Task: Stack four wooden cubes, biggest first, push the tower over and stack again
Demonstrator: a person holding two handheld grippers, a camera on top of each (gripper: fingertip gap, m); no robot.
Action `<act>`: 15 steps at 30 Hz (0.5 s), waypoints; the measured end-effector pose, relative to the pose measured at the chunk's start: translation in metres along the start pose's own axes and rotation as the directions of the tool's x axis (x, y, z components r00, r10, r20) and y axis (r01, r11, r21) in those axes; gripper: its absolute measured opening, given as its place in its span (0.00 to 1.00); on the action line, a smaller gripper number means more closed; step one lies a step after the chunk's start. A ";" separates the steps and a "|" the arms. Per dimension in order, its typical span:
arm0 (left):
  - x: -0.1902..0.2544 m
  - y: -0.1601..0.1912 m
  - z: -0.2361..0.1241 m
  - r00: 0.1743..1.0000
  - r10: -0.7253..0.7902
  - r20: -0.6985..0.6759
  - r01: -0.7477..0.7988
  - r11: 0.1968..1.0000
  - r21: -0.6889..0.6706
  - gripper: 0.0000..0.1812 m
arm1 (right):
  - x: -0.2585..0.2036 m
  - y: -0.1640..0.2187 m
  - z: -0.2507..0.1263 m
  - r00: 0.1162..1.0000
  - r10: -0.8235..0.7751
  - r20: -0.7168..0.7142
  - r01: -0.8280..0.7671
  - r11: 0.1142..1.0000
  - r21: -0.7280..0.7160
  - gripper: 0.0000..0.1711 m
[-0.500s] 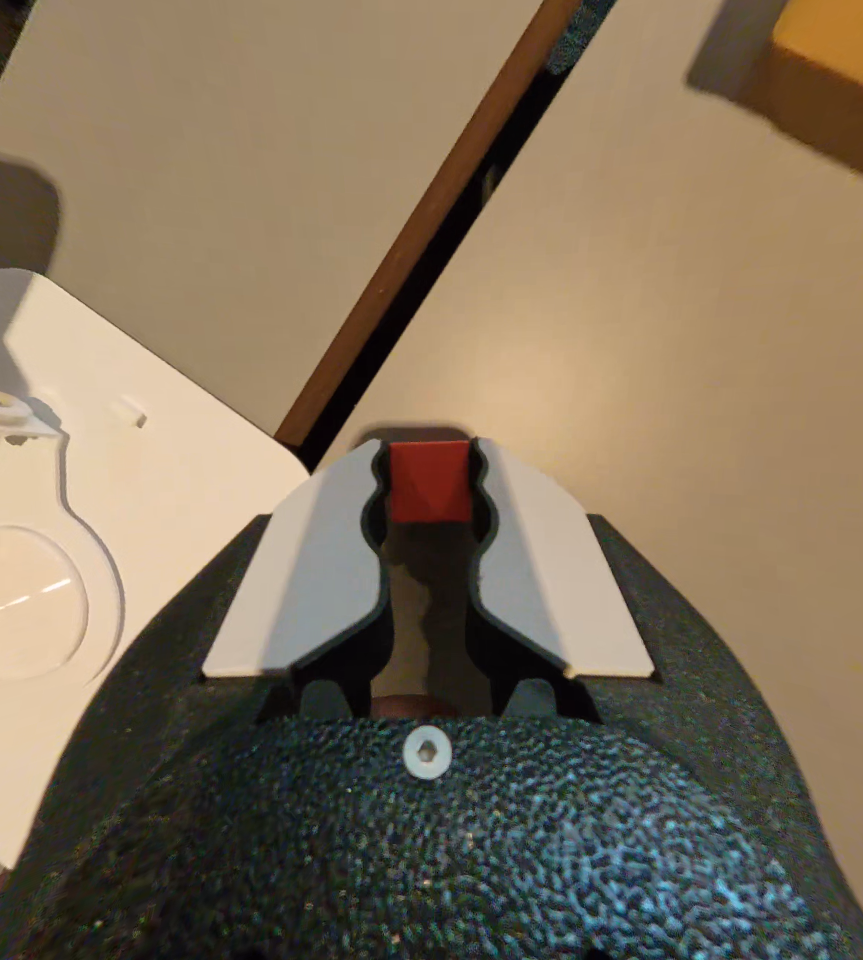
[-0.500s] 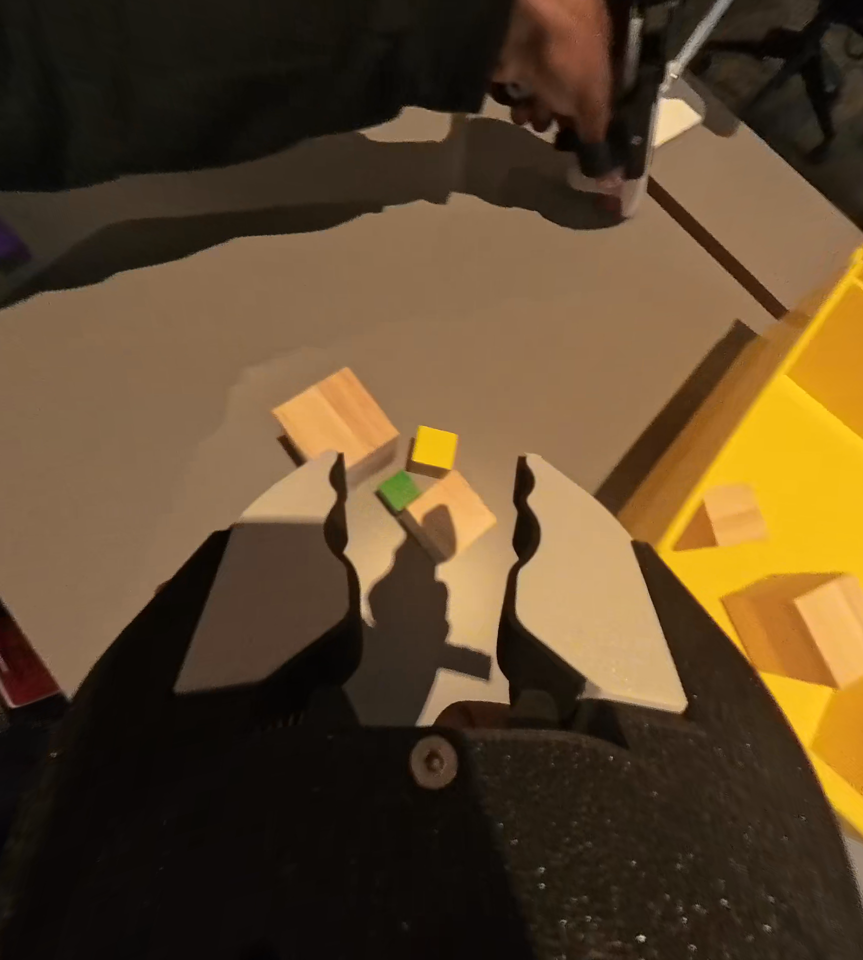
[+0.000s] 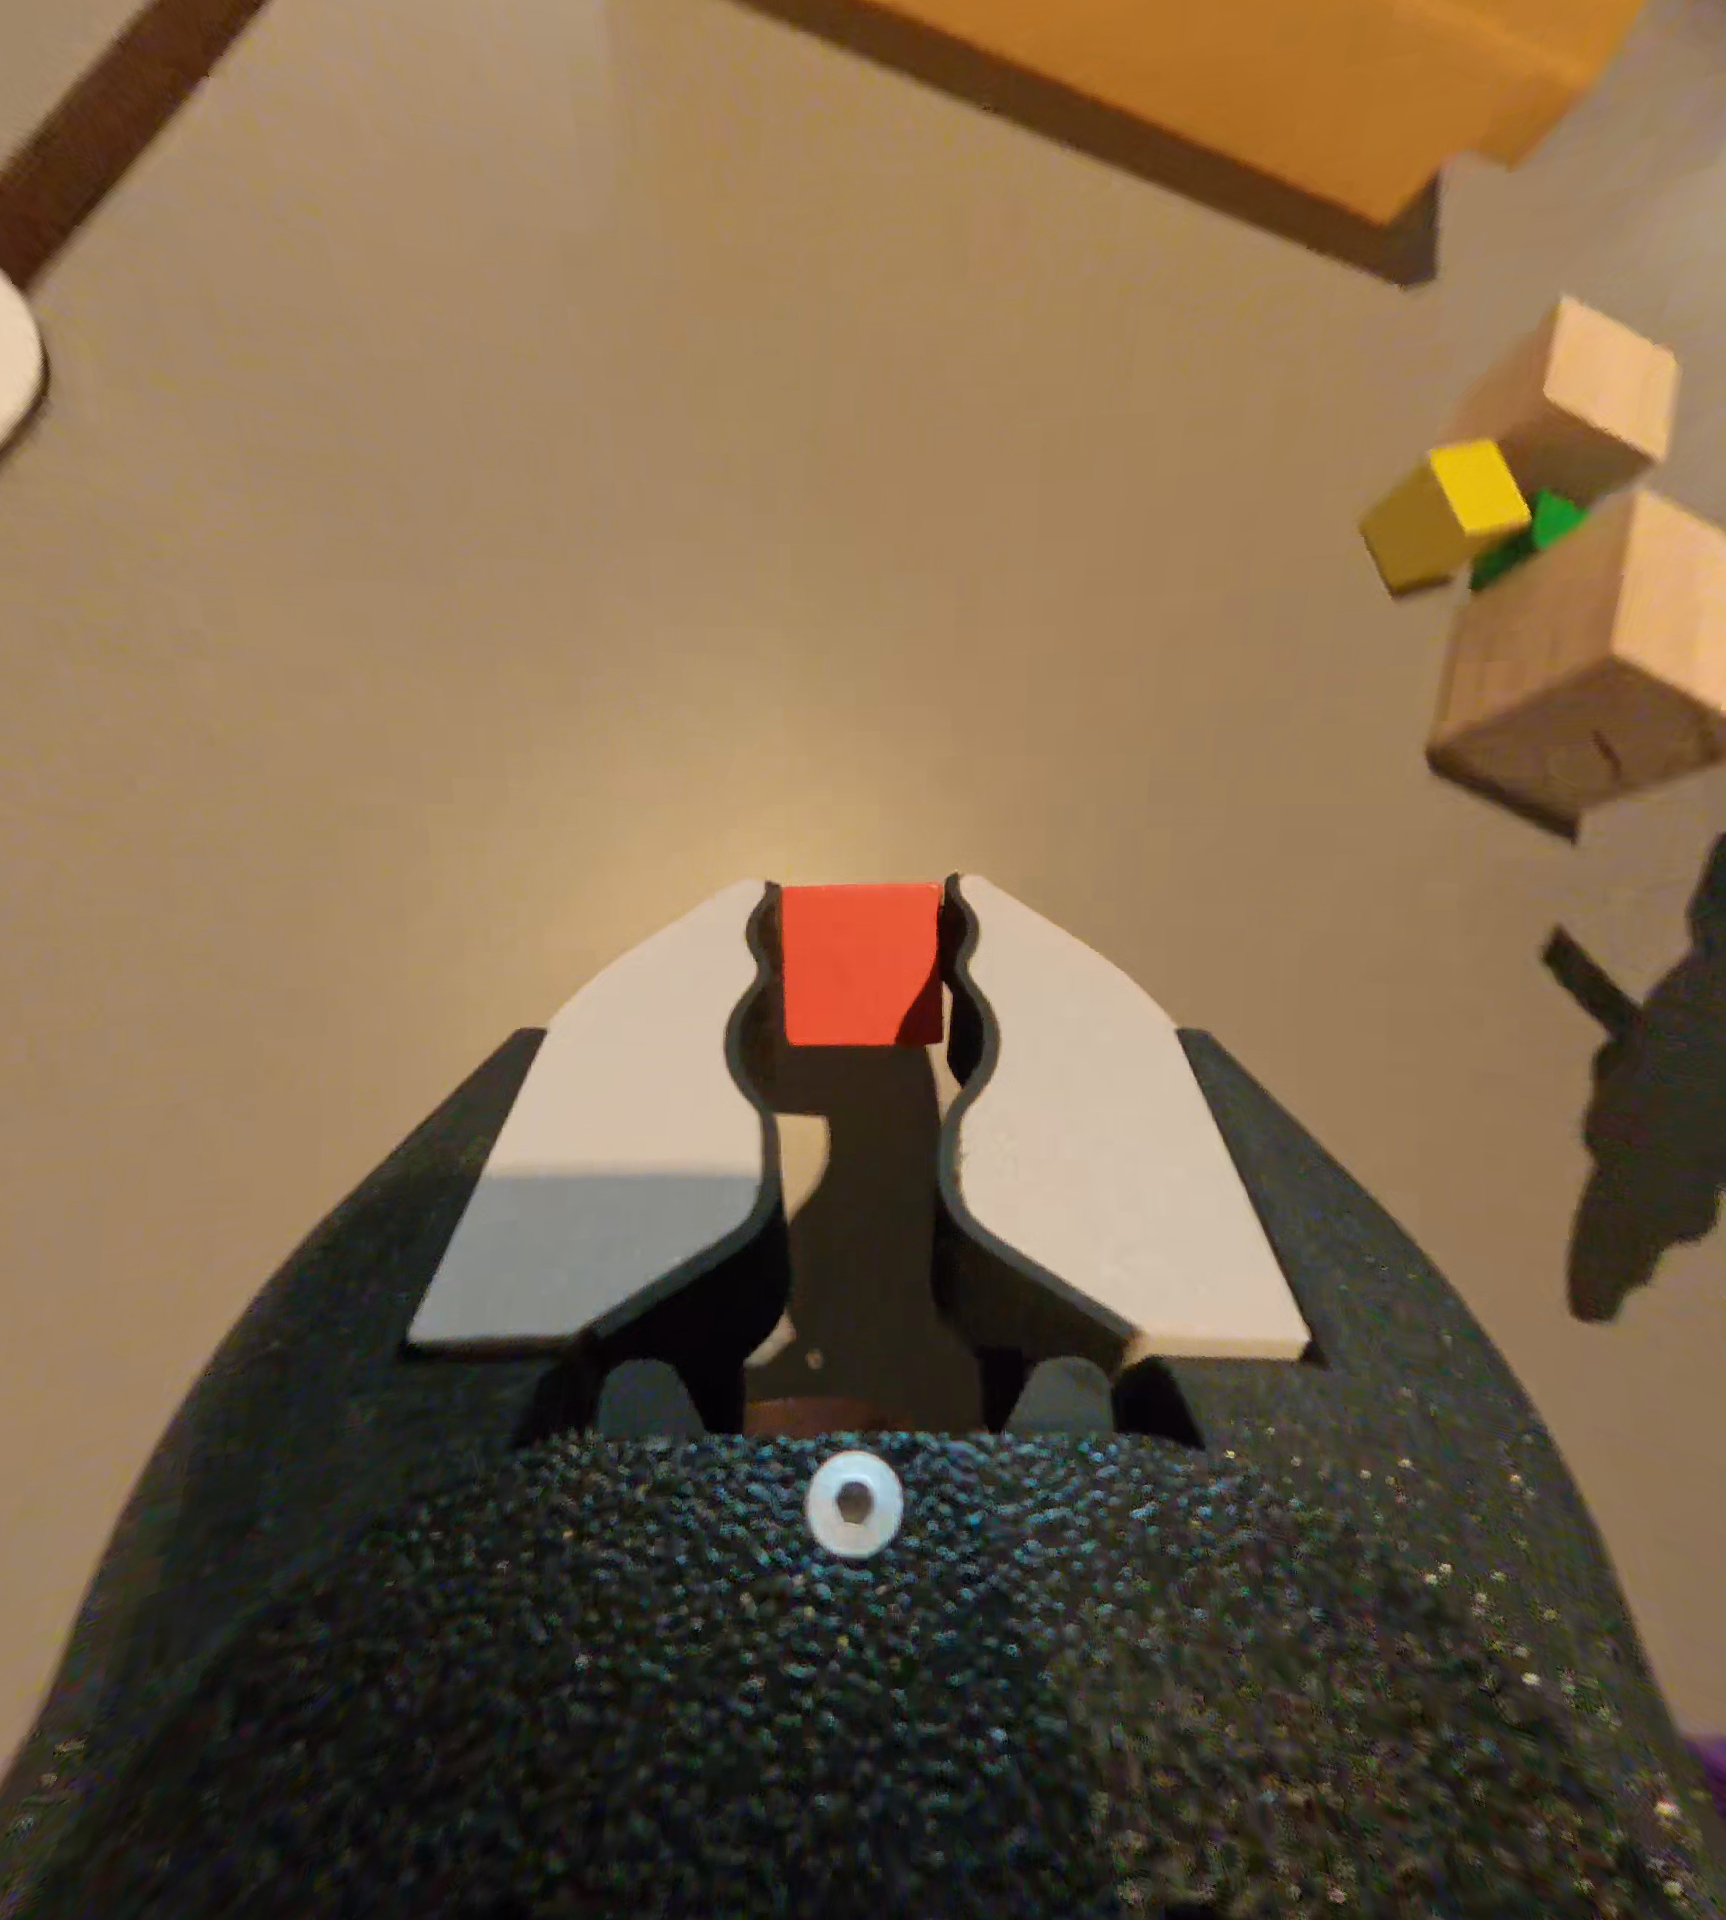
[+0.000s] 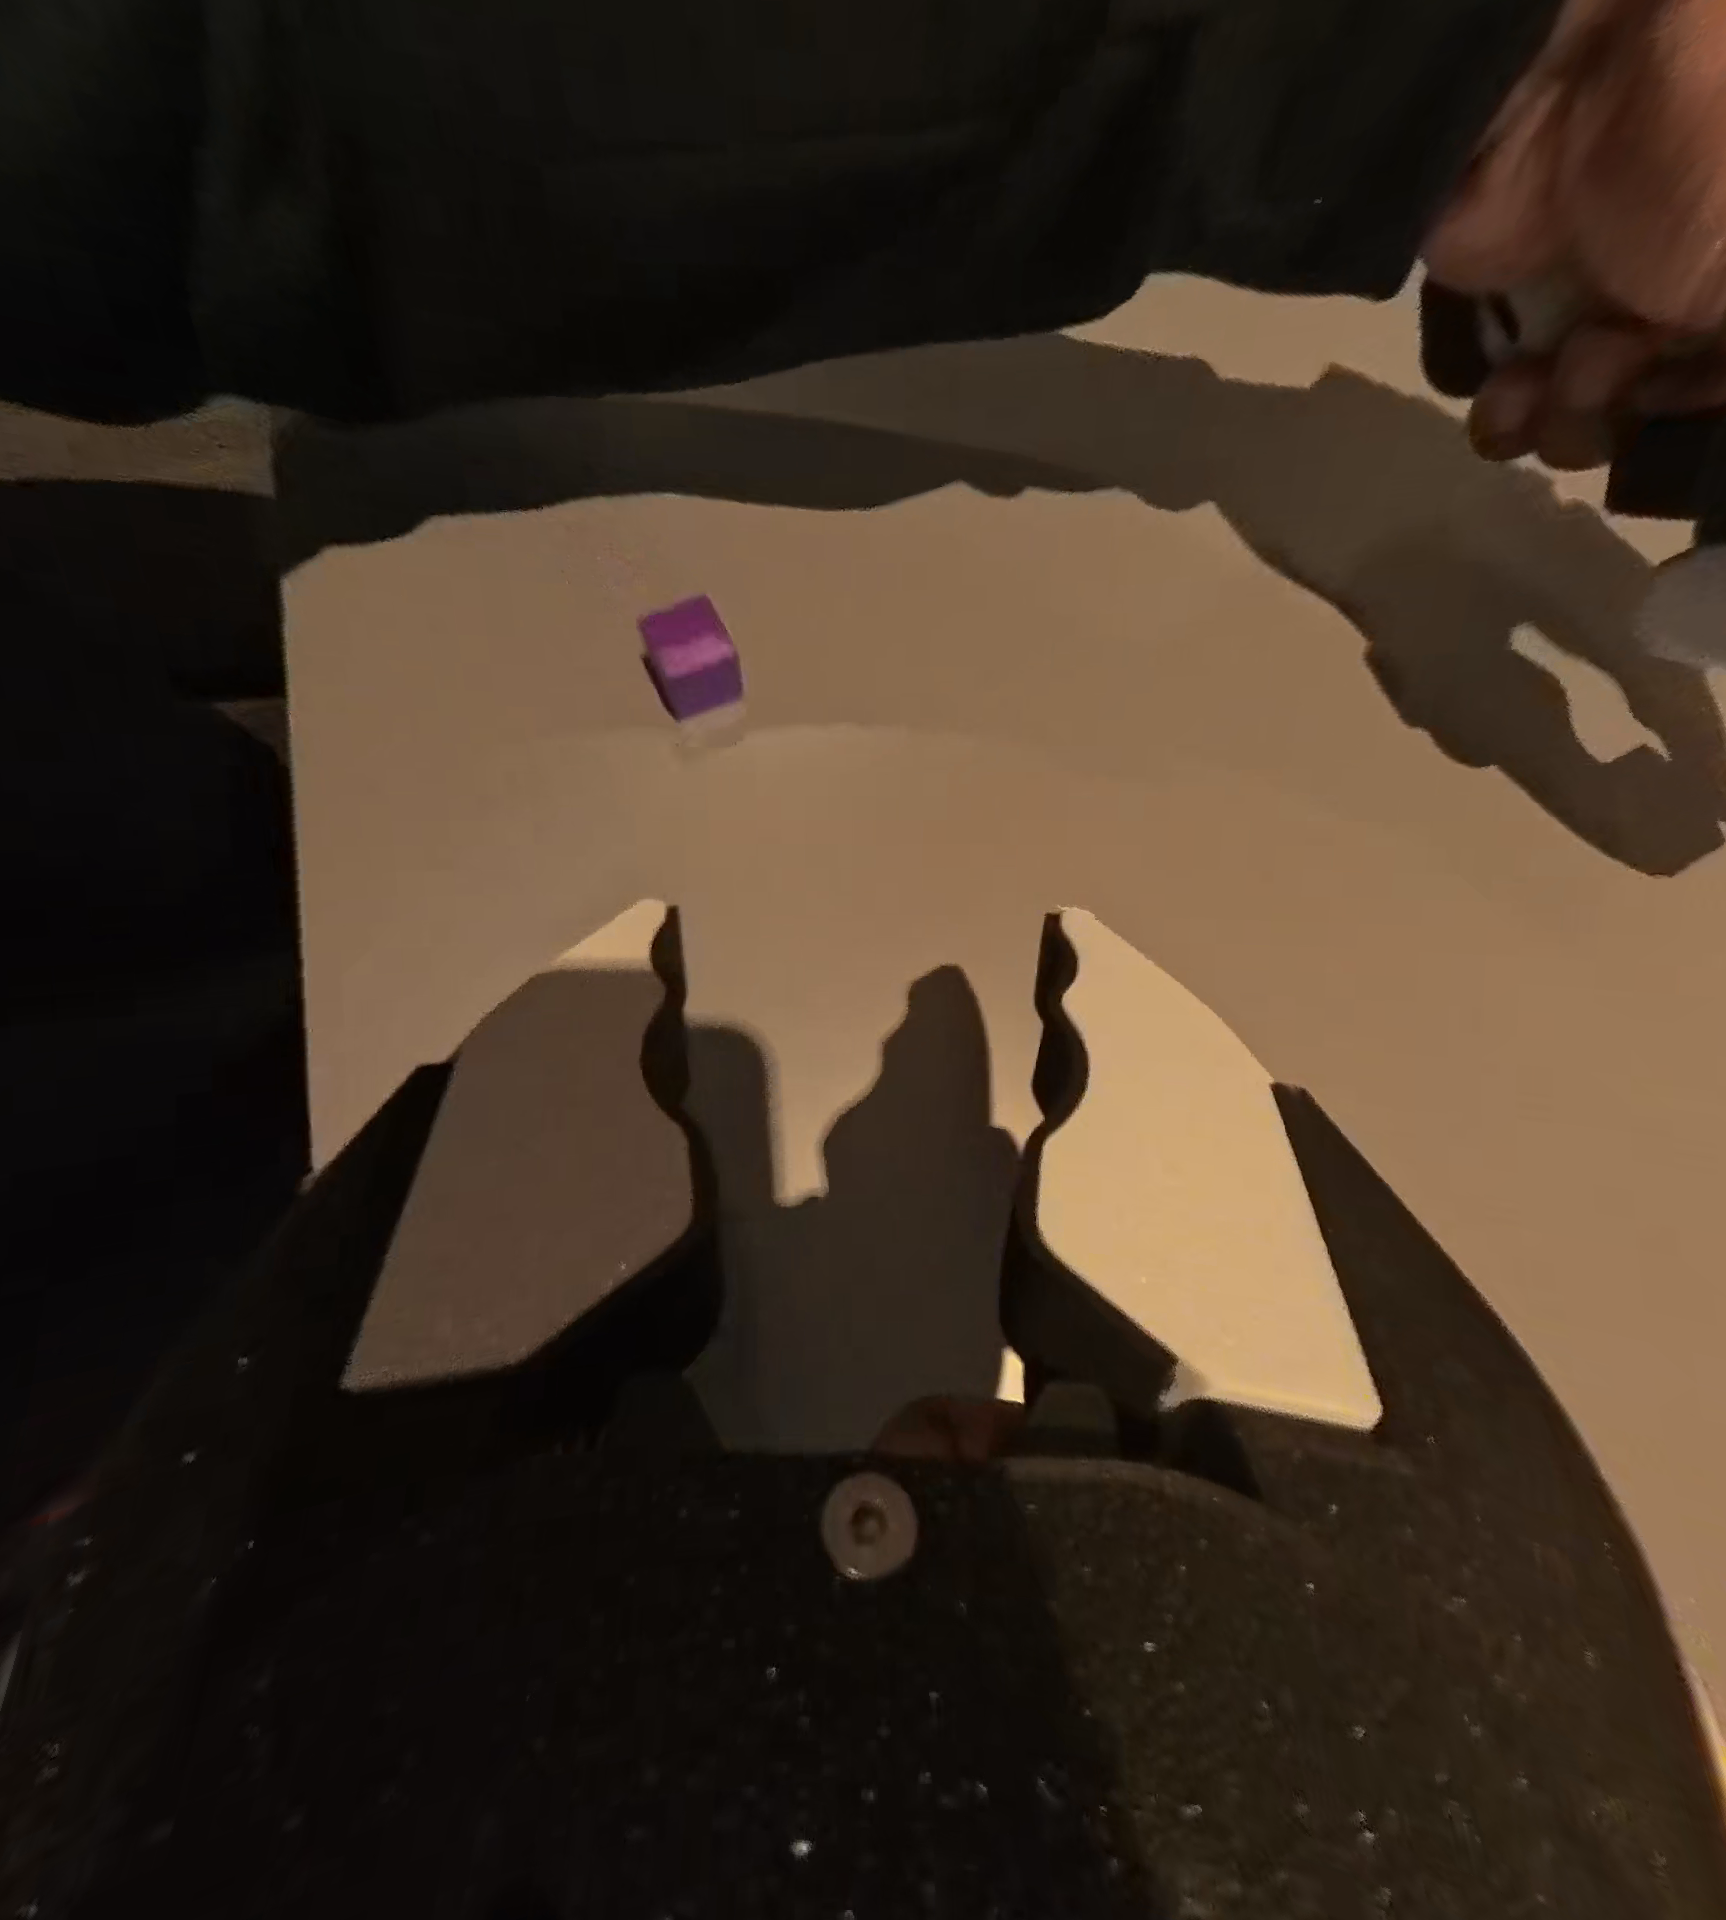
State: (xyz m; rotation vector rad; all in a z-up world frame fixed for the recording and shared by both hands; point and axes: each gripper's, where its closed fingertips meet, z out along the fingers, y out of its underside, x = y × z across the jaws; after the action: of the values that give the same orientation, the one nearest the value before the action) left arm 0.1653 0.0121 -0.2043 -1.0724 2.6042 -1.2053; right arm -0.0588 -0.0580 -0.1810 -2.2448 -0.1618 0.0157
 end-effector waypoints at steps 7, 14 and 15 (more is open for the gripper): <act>0.021 0.079 -0.049 0.994 -0.092 0.052 0.088 0.993 0.079 0.16 | -0.027 -0.026 0.076 0.993 -0.062 0.097 0.065 0.998 -0.022 0.44; 0.035 0.094 -0.061 0.996 -0.073 0.058 0.063 0.985 0.159 0.16 | -0.037 -0.021 0.114 0.989 -0.064 0.131 0.078 0.992 -0.097 0.36; 0.036 0.095 -0.060 0.996 -0.066 0.058 0.057 0.987 0.151 0.16 | -0.038 -0.022 0.117 0.989 -0.076 0.130 0.090 0.990 -0.106 0.32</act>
State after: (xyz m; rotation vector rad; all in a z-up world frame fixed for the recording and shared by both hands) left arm 0.0646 0.0700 -0.2216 -1.1489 2.4076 -1.3332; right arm -0.1069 0.0415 -0.2394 -2.3471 -0.3319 0.1052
